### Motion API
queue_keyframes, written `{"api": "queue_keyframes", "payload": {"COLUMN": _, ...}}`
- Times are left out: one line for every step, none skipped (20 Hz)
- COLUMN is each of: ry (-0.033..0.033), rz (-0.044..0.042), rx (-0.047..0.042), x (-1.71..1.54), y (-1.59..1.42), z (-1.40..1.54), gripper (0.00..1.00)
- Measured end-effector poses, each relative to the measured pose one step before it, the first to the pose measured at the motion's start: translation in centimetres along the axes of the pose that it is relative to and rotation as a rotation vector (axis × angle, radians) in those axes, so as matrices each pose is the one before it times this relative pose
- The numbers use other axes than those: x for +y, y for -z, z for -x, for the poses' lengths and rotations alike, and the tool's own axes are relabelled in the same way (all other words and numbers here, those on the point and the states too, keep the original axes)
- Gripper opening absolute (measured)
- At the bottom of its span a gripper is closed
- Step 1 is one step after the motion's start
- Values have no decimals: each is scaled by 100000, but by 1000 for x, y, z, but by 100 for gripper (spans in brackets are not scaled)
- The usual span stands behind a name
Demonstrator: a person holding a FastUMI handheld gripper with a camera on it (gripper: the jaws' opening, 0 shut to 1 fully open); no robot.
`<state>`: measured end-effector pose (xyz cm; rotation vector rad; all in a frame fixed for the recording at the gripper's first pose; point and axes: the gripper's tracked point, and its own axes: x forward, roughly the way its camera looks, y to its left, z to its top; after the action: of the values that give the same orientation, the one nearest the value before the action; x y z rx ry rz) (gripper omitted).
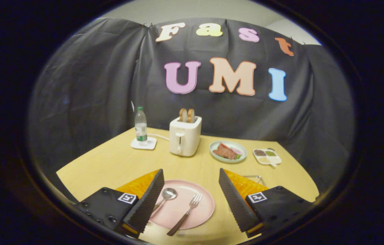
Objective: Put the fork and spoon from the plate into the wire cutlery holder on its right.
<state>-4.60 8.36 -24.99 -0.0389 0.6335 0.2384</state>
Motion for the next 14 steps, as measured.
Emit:
{"api": "queue_keyframes", "payload": {"ry": -113, "rz": 468, "rx": 4167, "x": -4, "y": 1470, "z": -312, "gripper": 100}}
{"api": "queue_keyframes", "payload": {"ry": -111, "rz": -12, "rx": 4228, "x": 9, "y": 1451, "z": -456, "gripper": 100}}
{"api": "queue_keyframes", "payload": {"ry": 170, "rz": -708, "rx": 4022, "x": 23, "y": 1418, "z": -415, "gripper": 100}}
{"api": "queue_keyframes", "payload": {"ry": 27, "rz": -1182, "rx": 4129, "x": -49, "y": 1283, "z": -425, "gripper": 100}}
{"api": "queue_keyframes", "payload": {"ry": -107, "rz": -1022, "rx": 4342, "x": -111, "y": 1226, "z": -392, "gripper": 100}}
{"api": "queue_keyframes", "payload": {"ry": 150, "rz": -551, "rx": 3683, "x": -31, "y": 1317, "z": -488, "gripper": 100}}
{"api": "queue_keyframes", "payload": {"ry": 24, "rz": -335, "rx": 3719, "x": -33, "y": 1135, "z": -276, "gripper": 100}}
{"api": "queue_keyframes", "payload": {"ry": -229, "rz": -329, "rx": 2092, "x": 171, "y": 896, "z": -273, "gripper": 100}}
{"api": "queue_keyframes", "payload": {"ry": -302, "rz": 412, "rx": 2065, "x": 139, "y": 623, "z": -254, "gripper": 100}}
{"api": "queue_keyframes", "payload": {"ry": -377, "rz": 873, "rx": 1738, "x": 198, "y": 489, "z": -157, "gripper": 100}}
{"api": "queue_keyframes", "payload": {"ry": -942, "rz": 1177, "rx": 1496, "x": 360, "y": 397, "z": -361, "gripper": 100}}
{"api": "queue_keyframes", "payload": {"ry": -822, "rz": 1452, "rx": 1649, "x": 344, "y": 395, "z": -275, "gripper": 100}}
{"api": "queue_keyframes", "payload": {"ry": -368, "rz": 1199, "rx": 836, "x": 205, "y": 303, "z": -143, "gripper": 100}}
{"api": "queue_keyframes", "payload": {"ry": -253, "rz": 1061, "rx": 985, "x": 173, "y": 249, "z": -160, "gripper": 94}}
